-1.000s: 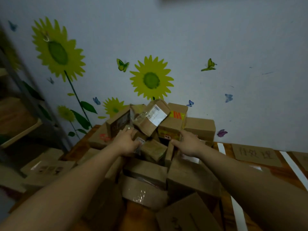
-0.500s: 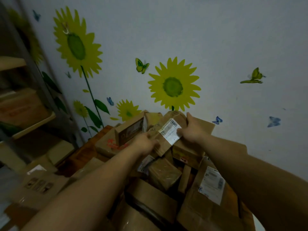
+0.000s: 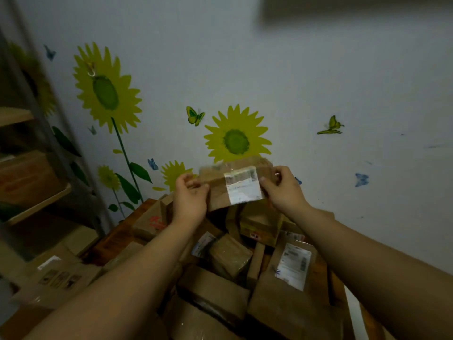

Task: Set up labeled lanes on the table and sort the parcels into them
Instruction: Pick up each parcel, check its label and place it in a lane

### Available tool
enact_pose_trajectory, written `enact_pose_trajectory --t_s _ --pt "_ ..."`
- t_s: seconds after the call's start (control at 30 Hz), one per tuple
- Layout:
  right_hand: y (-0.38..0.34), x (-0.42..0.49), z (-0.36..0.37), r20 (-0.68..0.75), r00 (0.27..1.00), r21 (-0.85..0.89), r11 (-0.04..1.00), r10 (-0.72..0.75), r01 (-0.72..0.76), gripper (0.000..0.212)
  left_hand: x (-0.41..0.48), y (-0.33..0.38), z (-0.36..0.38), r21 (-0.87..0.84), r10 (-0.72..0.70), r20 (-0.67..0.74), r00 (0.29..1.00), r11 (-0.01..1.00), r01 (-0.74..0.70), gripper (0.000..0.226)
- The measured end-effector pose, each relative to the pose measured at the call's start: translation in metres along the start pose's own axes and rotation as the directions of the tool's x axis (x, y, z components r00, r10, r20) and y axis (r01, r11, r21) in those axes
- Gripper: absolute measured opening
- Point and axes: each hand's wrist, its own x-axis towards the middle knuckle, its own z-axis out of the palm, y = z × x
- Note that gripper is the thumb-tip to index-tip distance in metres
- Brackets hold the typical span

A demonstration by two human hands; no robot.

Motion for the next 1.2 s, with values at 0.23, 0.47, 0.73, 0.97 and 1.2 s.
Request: enact_pose_trajectory --t_s 0.23,0.47,0.73,0.97,1.2 --pt "-0.035 -0.076 -0.045 -0.076 0.997 -0.085 0.996 0.033 -0.040 0.051 -0.056 0.026 -0.035 -0.130 -0.258 0.228 0.939 0.948 0.292 0.022" --pt "-0.031 -0.162 -0.087 -0.091 0.990 -0.055 0.992 0.107 -0.113 0.010 -0.125 0.036 -0.048 -0.070 -0.120 0.293 0.949 0.987 0.147 0.024" --pt "0.017 -0.232 -0.178 -0.204 0.966 -0.067 0.983 0.157 -0.174 0.015 -0.205 0.048 0.021 -0.168 -0.030 0.381 0.924 0.981 0.101 0.007" --pt "0.096 -0.254 -0.286 -0.241 0.932 -0.137 0.941 0.270 -0.308 0.037 -0.280 0.052 0.136 0.043 -0.130 0.666 0.735 0.990 0.136 0.062" --pt "0.209 -0.289 -0.397 -0.020 0.918 -0.228 0.893 0.395 -0.389 0.101 -0.371 0.018 0.273 0.188 -0.163 0.755 0.636 0.982 0.028 0.048"
